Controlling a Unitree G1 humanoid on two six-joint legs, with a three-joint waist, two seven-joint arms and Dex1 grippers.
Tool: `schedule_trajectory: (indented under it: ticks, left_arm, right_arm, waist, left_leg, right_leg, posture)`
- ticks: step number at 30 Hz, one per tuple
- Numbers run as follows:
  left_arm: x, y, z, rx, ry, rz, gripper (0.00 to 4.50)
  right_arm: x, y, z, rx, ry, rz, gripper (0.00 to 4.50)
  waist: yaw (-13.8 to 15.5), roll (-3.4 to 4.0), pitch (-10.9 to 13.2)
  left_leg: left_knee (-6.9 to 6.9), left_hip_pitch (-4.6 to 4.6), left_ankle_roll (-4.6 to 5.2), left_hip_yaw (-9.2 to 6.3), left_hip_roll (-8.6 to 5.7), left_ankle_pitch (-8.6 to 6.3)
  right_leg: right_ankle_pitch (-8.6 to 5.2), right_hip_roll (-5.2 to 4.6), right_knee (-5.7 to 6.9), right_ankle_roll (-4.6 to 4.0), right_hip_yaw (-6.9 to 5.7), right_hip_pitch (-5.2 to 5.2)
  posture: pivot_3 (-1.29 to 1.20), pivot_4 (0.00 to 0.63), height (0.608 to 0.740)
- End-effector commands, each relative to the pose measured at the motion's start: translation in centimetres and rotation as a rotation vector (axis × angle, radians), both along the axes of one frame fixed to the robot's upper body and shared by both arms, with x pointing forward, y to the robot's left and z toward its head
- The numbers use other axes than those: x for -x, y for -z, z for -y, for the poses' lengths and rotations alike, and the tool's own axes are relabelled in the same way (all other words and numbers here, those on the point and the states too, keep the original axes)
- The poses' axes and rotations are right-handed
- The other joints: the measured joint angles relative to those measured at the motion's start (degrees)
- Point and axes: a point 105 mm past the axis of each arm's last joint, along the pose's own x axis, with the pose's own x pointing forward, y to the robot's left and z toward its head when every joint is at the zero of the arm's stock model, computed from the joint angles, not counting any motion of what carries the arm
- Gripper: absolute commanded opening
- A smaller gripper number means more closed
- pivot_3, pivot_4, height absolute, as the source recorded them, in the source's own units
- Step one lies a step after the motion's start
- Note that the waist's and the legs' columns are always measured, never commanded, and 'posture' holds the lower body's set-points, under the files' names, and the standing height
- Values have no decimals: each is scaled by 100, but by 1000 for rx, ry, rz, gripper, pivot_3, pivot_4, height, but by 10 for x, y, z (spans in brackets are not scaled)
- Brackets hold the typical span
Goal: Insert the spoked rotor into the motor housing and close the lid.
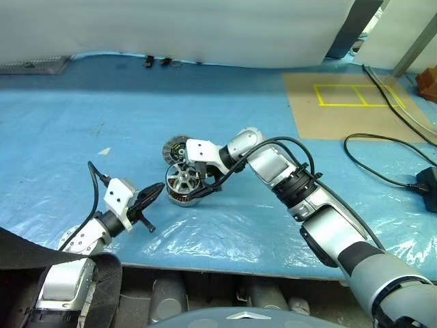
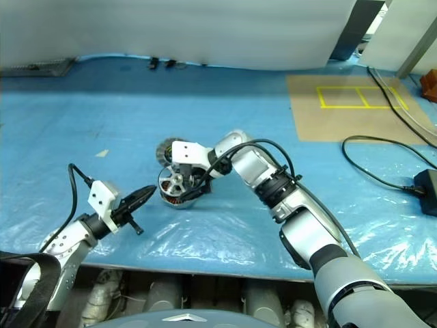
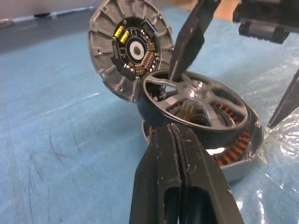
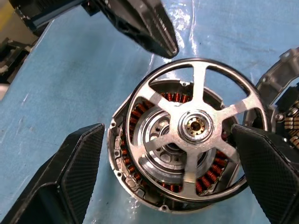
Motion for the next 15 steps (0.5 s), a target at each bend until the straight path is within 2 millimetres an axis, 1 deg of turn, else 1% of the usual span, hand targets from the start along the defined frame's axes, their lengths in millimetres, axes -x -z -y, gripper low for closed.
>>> schedule_trajectory:
  ticks: [1,2,5,8,12,15]
  left_arm:
    - [-1,-13,3,-4,35,37,0]
    - [-2,-13,3,-5,37,36,0]
    - [-3,-14,3,-5,44,35,0]
    - [-3,-12,4,-6,51,30,0]
    - [-1,-7,1,-4,45,24,0]
    - [2,-3,-1,-3,39,19,0]
  right_arm:
    - [-2,-21,2,-67,11,39,4490]
    - [-3,-22,2,-70,14,41,4490]
    - [-3,-29,2,-110,37,24,3862]
    - [-4,-31,1,-125,51,31,2821]
    - [2,-43,-9,-206,57,-40,2821]
    - [6,-45,-14,-215,55,-58,2821]
  waist:
    - [-4,0,0]
    - [-4,0,0]
    - [-22,0,0]
    - [-22,0,0]
    - [-18,0,0]
    - [-13,0,0]
  left_leg:
    - [0,-1,0,0,0,0]
    - [-1,-2,-1,0,0,0]
    - [-2,-4,-1,0,0,0]
    - [-3,-3,-1,1,1,0]
    - [-2,-4,-1,2,0,0]
    - [-3,-4,-2,1,1,-1]
  right_leg:
    - [0,0,0,0,0,0]
    - [0,0,0,0,0,-2]
    - [0,1,0,-1,0,-6]
    - [0,2,0,-1,0,-7]
    - [0,2,0,-1,0,-6]
    - [-1,2,0,-1,1,-7]
  posture:
    - [0,150,740]
    - [0,150,740]
    - [0,150,740]
    - [0,150,740]
    - [0,150,740]
    - [0,150,740]
